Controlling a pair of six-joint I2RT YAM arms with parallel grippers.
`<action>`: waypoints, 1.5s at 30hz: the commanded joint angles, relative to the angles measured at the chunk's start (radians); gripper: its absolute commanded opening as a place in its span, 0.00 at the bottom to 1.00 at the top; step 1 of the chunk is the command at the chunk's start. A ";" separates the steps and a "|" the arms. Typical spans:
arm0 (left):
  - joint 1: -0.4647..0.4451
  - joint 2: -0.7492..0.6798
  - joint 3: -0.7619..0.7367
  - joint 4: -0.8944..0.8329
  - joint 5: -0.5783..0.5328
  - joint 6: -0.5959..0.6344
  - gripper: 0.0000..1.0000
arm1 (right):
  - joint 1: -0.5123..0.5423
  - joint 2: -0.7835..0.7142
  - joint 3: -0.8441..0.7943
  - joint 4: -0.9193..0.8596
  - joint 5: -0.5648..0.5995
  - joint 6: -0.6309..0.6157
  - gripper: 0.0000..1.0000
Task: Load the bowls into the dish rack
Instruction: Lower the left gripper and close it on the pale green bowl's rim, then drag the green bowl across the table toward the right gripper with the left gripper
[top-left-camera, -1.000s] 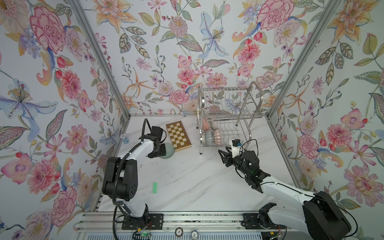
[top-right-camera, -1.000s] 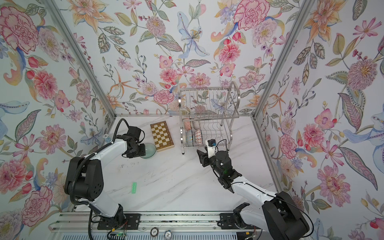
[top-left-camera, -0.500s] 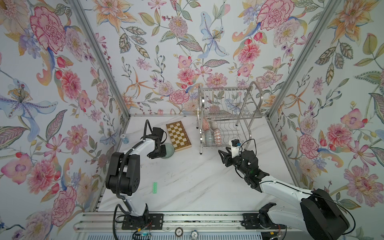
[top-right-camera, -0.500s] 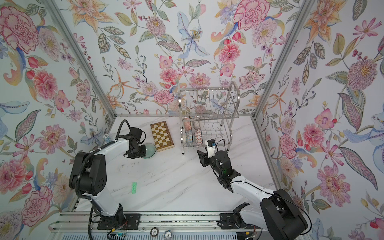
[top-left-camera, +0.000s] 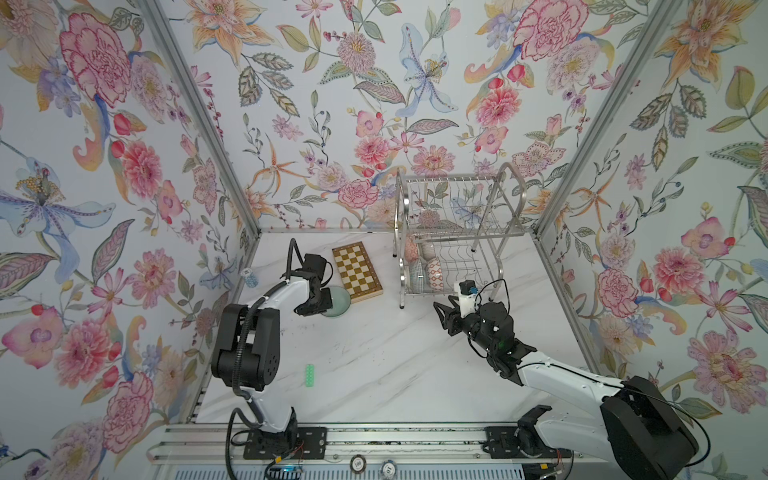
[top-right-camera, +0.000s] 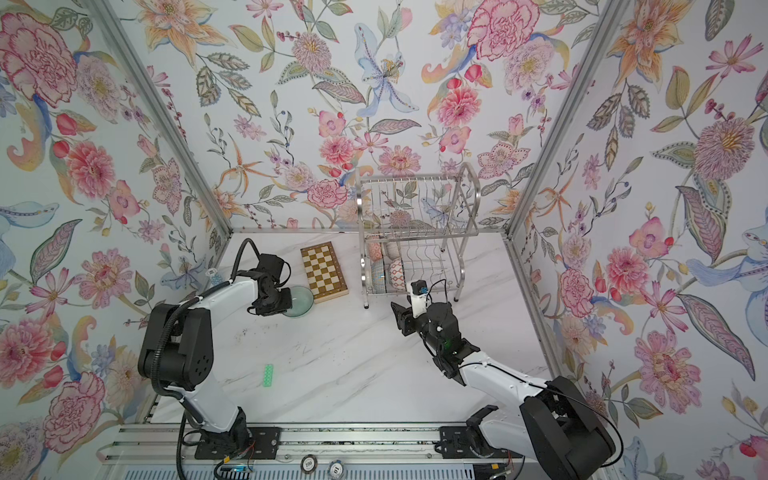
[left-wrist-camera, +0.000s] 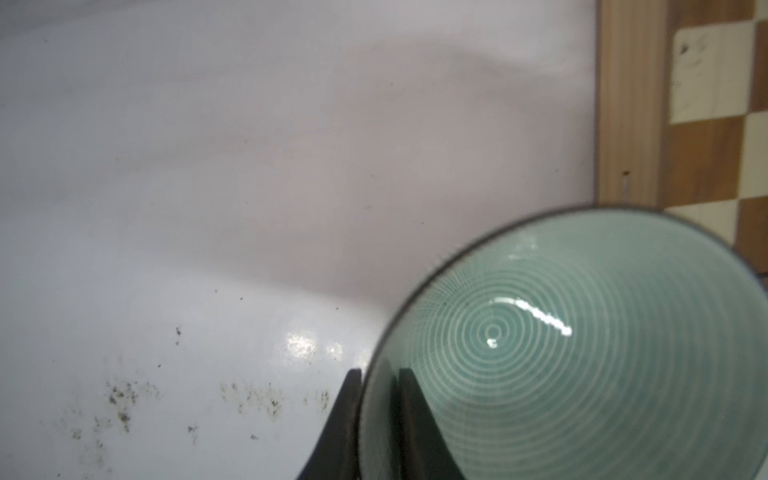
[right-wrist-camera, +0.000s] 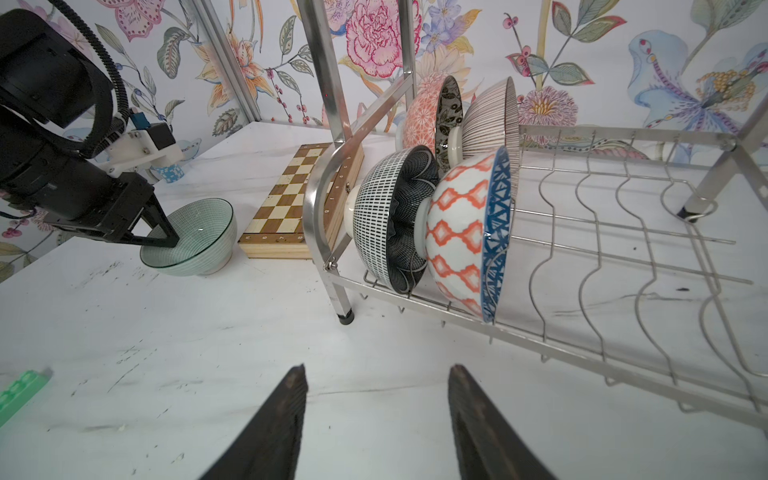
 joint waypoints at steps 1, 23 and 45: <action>0.007 0.005 -0.001 -0.006 0.001 0.009 0.13 | 0.003 0.010 0.009 0.009 0.011 -0.012 0.56; -0.010 -0.320 -0.196 -0.027 0.172 0.117 0.00 | -0.002 -0.030 0.032 -0.049 0.094 0.076 0.56; -0.560 -0.102 -0.054 0.116 0.280 0.174 0.00 | -0.158 -0.305 0.001 -0.320 0.274 0.329 0.57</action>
